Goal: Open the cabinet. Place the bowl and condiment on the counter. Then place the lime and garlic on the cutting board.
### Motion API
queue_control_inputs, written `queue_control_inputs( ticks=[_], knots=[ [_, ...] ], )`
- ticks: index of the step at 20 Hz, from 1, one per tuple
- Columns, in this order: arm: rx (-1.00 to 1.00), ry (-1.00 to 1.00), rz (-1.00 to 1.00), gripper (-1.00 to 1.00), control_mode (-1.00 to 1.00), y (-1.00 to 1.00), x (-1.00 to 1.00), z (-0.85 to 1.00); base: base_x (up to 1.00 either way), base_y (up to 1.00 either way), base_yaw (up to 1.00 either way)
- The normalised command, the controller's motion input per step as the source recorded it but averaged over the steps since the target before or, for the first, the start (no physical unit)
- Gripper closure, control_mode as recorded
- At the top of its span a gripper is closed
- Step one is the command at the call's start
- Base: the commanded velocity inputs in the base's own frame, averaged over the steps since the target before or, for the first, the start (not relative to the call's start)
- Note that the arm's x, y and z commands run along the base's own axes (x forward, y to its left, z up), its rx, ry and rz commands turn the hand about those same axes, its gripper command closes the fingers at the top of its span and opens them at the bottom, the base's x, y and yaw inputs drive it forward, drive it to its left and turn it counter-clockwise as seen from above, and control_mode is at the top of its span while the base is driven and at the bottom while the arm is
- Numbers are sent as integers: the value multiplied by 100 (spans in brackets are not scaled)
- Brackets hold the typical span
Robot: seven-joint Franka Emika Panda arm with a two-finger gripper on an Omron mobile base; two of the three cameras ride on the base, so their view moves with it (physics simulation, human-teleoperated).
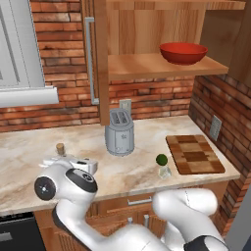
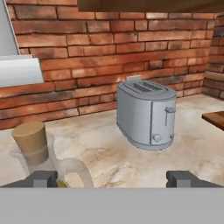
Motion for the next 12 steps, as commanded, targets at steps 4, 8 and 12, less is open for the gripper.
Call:
queue_control_inputs(
  ticks=[4, 8, 12],
  knots=[
    [12, 0, 3, -100, -100, -76, -31, 24, 0, 0, 0],
    [12, 0, 3, -100, -100, -83, -34, 29, 0, 0, 0],
    [9, 1, 1, -100, -100, -89, -31, 27, 0, 0, 0]
  ],
)
